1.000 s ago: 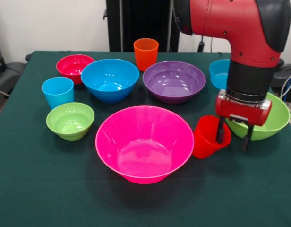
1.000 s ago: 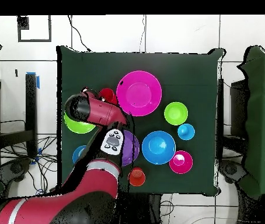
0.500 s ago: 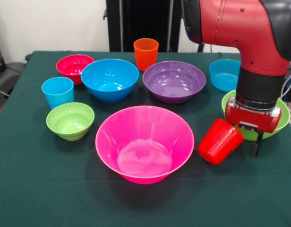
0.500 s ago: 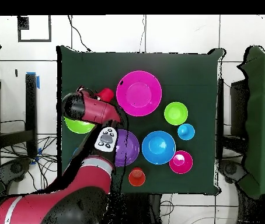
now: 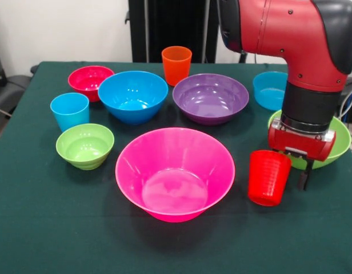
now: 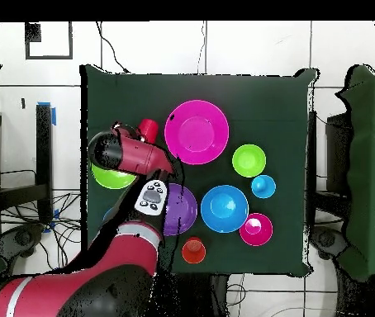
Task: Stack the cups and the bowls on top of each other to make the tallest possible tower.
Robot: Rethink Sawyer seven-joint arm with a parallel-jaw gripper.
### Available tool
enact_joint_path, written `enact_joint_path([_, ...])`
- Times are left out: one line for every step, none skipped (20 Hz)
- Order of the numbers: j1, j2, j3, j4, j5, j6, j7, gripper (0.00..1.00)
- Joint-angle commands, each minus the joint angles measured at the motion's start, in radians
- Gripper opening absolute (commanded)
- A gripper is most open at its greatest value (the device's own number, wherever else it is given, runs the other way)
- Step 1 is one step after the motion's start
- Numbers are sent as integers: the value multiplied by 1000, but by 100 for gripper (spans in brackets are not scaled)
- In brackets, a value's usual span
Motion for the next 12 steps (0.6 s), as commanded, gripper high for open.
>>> enact_joint_path([-32, -19, 53, 20, -60, 87, 84, 100])
enact_joint_path([-36, -23, 55, 27, -65, 82, 79, 100])
enact_joint_path([-39, -25, 58, 31, -70, 76, 72, 100])
enact_joint_path([-46, -30, 63, 37, -76, 70, 65, 100])
enact_joint_path([-50, -34, 67, 42, -81, 67, 59, 100])
enact_joint_path([-53, -39, 67, 47, -87, 67, 55, 100])
enact_joint_path([-58, -45, 70, 55, -93, 65, 51, 100])
enact_joint_path([-63, -50, 74, 60, -98, 63, 49, 100])
enact_joint_path([-66, -53, 73, 61, -103, 63, 51, 100])
enact_joint_path([-69, -56, 72, 62, -108, 62, 52, 100])
enact_joint_path([-71, -59, 67, 58, -111, 66, 54, 100])
enact_joint_path([-72, -61, 63, 54, -114, 70, 56, 100])
